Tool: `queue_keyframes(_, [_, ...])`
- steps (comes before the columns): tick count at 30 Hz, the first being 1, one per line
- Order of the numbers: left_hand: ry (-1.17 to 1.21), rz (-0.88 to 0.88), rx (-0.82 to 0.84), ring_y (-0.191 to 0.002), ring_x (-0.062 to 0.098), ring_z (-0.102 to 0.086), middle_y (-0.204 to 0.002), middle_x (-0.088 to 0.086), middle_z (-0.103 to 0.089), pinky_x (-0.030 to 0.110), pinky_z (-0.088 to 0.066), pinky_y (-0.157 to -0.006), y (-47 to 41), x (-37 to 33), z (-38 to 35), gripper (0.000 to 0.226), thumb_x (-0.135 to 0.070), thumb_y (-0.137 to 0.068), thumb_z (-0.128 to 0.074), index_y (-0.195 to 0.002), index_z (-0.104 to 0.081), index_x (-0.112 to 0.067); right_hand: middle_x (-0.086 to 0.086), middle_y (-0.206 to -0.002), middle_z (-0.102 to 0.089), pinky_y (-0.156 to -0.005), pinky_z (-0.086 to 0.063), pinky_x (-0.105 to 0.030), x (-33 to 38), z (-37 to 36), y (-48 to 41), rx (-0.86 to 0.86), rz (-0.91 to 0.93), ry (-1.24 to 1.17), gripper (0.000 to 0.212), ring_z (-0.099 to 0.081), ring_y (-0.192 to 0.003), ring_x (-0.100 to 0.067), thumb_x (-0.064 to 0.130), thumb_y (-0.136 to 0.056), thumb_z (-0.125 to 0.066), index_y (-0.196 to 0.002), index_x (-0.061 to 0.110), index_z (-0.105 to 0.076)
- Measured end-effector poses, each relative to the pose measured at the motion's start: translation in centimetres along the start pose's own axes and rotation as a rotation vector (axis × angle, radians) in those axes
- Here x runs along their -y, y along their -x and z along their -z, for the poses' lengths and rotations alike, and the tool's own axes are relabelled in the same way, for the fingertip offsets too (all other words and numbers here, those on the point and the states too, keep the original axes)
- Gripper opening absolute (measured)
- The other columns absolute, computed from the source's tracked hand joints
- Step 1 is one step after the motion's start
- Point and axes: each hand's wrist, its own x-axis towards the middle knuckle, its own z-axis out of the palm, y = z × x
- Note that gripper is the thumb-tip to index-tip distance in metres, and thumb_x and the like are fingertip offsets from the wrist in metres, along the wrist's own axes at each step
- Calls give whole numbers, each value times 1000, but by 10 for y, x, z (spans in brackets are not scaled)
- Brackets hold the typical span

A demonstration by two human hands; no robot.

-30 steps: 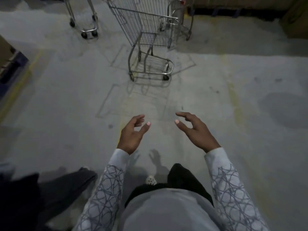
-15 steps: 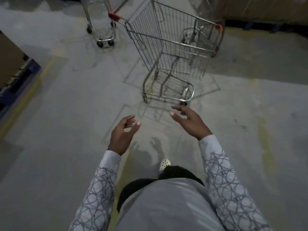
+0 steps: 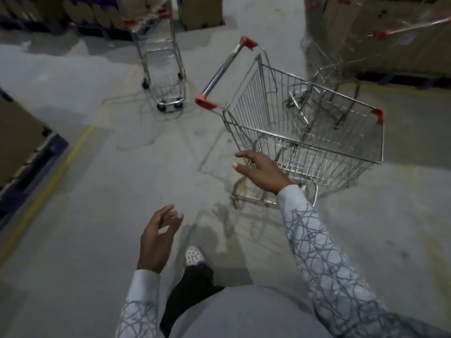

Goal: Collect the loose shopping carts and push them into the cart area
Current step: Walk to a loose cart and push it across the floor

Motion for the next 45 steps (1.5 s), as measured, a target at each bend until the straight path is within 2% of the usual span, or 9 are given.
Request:
queue_keyframes(7, [-158,-136,312,-93,-5,-65,-106,-6,-72,35,-52,-95,-208,-95,3,28,-32,-88,-74,-115,-69,-27,-1,-140,-56,-112,-35,-37,57,-4,-133,-101,-53,52,46,-47,-133,-19,47,-93,-66,-134,27,-61])
queue_keyframes(12, [-278,-389,534,-107,4,-65,-108,-10,-72,29,-52,-87,-354,-168,-63,43,-56,-78,-71,-116,-66,-37,-4,-130,-63,-109,-41,-47,54,13,-227,-223,-163,29,60,-54,-125,-25,71,-81,-57,-128,34,-62])
queue_keyframes(16, [-198,-473,602,-97,-6,-64,-113,-6,-69,21,-51,-79,-444,-205,-120,43,-44,-85,-73,-123,-65,-26,-4,-141,-55,-112,-37,-40,45,28,-310,-262,-252,-3,52,-46,-134,-22,57,-91,-63,-135,31,-58])
queue_keyframes(21, [-205,-486,785,-103,5,-66,-114,-6,-70,27,-51,-83,-519,-211,-154,29,-40,-89,-67,-117,-63,-34,-6,-138,-58,-109,-39,-37,39,40,-393,-269,-314,13,47,-50,-131,-22,44,-93,-66,-137,28,-57])
queue_keyframes(27, [-256,-466,975,-111,14,-65,-120,-7,-69,41,-55,-94,-626,-248,-199,41,-26,-85,-80,-123,-63,-29,-1,-134,-61,-100,-50,-45,39,34,-450,-445,-498,-161,52,-60,-117,-20,69,-85,-58,-129,41,-58])
queue_keyframes(30, [-381,-650,1137,-113,4,-61,-123,-13,-68,32,-49,-99,-665,-270,-223,40,-24,-89,-75,-127,-64,-31,2,-139,-58,-98,-50,-34,40,28,-476,-592,-593,-298,51,-58,-122,-18,64,-89,-60,-133,38,-57])
queue_keyframes(34, [-490,-805,1388,-112,-4,-62,-116,-16,-71,21,-45,-100,-711,-289,-244,38,-40,-89,-74,-126,-66,-33,2,-137,-57,-77,-42,-7,56,13,-501,-939,-706,-456,51,-58,-116,-14,42,-94,-68,-140,25,-55])
queue_keyframes(39, [-575,-1124,1606,-106,9,-64,-113,-7,-73,17,-43,-92,-749,-310,-275,34,-41,-92,-66,-122,-70,-25,3,-144,-51,-107,-44,-40,75,-34,-524,-1068,-873,-437,64,-50,-130,-16,57,-89,-65,-144,29,-49])
queue_keyframes(45, [-483,-1073,1724,-82,19,-73,-88,-5,-76,48,-59,-76,-747,-304,-340,17,-50,-98,-54,-100,-69,-41,-12,-154,-36,-111,-31,-32,77,-37,-513,-1325,-1151,-450,62,-39,-141,-27,57,-97,-53,-150,27,-40])
